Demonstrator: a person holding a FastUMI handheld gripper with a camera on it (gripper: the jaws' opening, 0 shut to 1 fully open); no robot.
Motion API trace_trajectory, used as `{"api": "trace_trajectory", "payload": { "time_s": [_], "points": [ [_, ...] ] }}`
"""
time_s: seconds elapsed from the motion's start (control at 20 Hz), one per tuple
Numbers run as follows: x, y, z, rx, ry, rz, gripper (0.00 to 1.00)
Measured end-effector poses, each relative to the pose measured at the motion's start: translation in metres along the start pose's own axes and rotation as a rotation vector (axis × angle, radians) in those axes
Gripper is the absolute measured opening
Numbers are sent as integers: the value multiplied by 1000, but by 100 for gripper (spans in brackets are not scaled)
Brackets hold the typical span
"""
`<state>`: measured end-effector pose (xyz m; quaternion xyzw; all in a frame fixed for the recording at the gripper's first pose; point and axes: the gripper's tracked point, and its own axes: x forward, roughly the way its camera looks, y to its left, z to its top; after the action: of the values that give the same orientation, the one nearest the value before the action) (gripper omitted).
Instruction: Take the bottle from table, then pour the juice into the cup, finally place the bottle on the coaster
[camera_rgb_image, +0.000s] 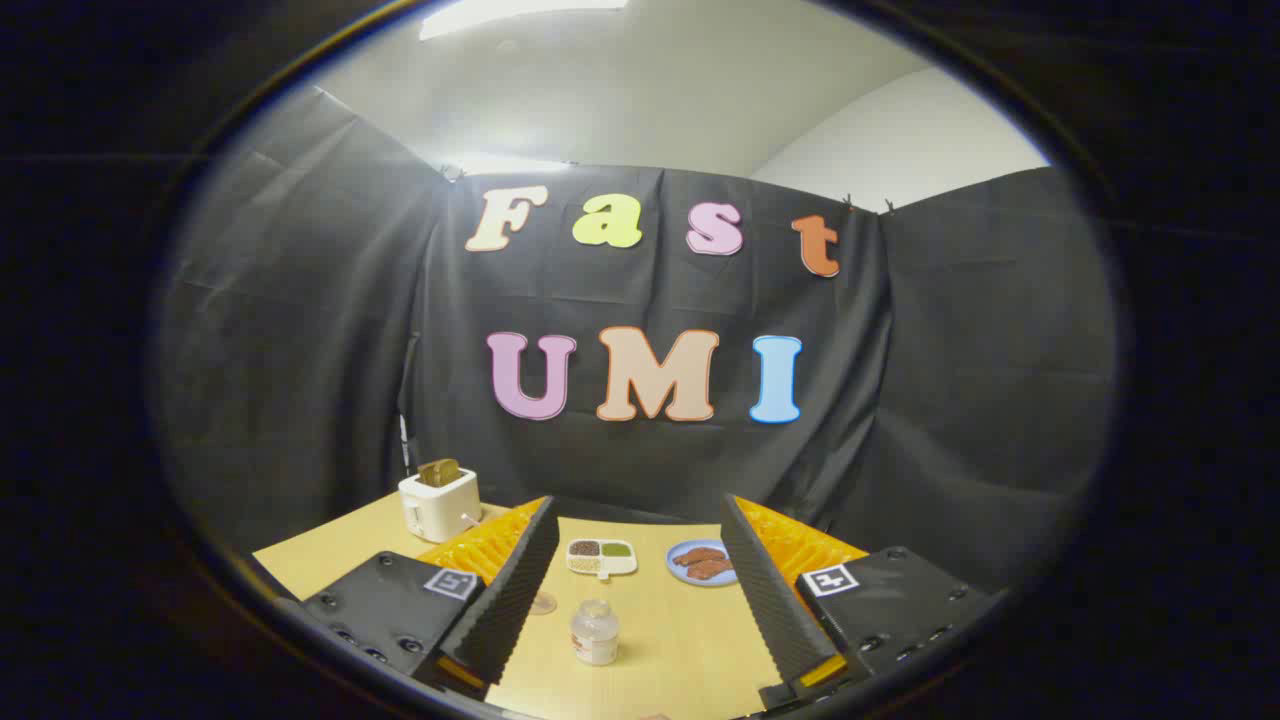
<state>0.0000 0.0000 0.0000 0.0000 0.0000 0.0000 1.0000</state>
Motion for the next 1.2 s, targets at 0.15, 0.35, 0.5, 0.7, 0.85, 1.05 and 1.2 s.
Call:
{"api": "trace_trajectory", "payload": {
  "time_s": [0.15, 0.35, 0.5, 0.7, 0.85, 1.05, 1.2],
  "points": [
    [0, 5, -12, -2, 8, 15, 100],
    [-1, 15, -33, -7, 27, 30, 100],
    [1, 23, -46, -18, 38, 39, 100],
    [0, 35, -65, -9, 33, 70, 100],
    [0, 39, -90, 18, 49, 98, 100],
    [0, 39, -130, 14, 80, 102, 100],
    [-2, 44, -159, 13, 102, 116, 100]
  ]
}}
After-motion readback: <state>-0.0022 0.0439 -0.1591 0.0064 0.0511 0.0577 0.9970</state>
